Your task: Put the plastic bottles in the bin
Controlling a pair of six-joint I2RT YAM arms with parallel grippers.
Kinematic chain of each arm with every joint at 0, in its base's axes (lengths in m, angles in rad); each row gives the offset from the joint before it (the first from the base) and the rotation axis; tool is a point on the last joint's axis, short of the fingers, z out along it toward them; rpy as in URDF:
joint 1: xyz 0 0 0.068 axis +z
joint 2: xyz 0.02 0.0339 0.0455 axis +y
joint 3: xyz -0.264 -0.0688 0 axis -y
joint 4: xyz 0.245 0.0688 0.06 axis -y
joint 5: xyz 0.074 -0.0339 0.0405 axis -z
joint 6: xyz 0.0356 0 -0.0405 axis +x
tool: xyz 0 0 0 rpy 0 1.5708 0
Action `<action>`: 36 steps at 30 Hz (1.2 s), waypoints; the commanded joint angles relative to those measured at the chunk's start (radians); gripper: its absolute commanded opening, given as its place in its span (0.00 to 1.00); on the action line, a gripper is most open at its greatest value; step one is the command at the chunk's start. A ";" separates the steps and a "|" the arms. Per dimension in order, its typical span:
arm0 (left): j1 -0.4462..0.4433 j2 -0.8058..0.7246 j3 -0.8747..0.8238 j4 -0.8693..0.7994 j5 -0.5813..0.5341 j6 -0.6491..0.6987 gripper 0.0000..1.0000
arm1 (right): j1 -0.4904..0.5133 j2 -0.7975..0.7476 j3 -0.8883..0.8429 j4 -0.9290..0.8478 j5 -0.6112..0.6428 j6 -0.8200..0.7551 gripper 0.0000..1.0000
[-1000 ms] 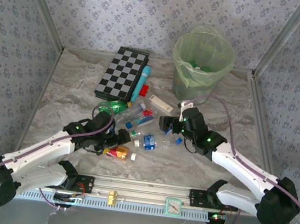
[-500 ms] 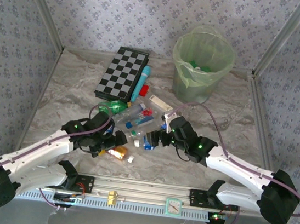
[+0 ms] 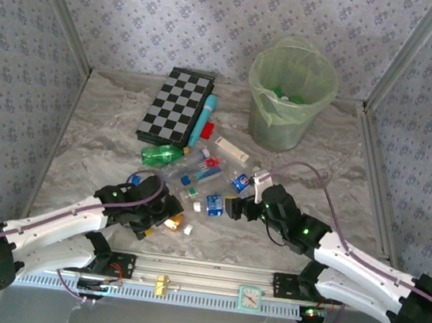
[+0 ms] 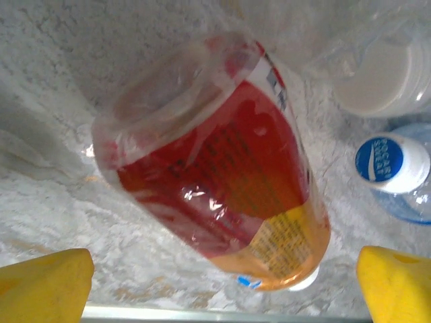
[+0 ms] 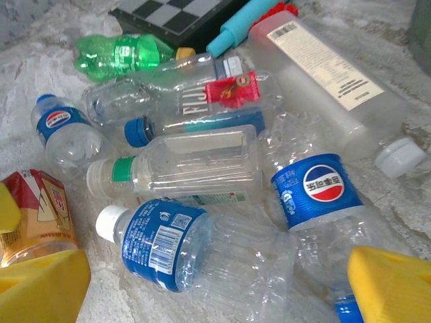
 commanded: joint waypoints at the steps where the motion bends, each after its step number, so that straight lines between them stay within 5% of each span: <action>1: -0.014 0.034 0.004 0.053 -0.080 -0.103 1.00 | -0.001 -0.059 -0.033 0.004 0.056 0.013 1.00; 9: -0.021 0.104 -0.026 0.079 -0.125 -0.124 0.98 | -0.032 -0.096 -0.062 0.005 0.057 0.016 1.00; 22: -0.021 0.102 -0.125 0.162 -0.170 -0.150 0.70 | -0.044 -0.050 -0.051 0.051 0.022 0.017 1.00; 30: -0.021 0.001 -0.066 0.112 -0.242 -0.053 0.51 | -0.057 0.072 0.003 0.106 -0.062 0.025 1.00; 36: -0.021 -0.045 0.053 0.121 -0.306 0.086 0.50 | -0.058 0.131 0.038 0.186 -0.205 -0.016 1.00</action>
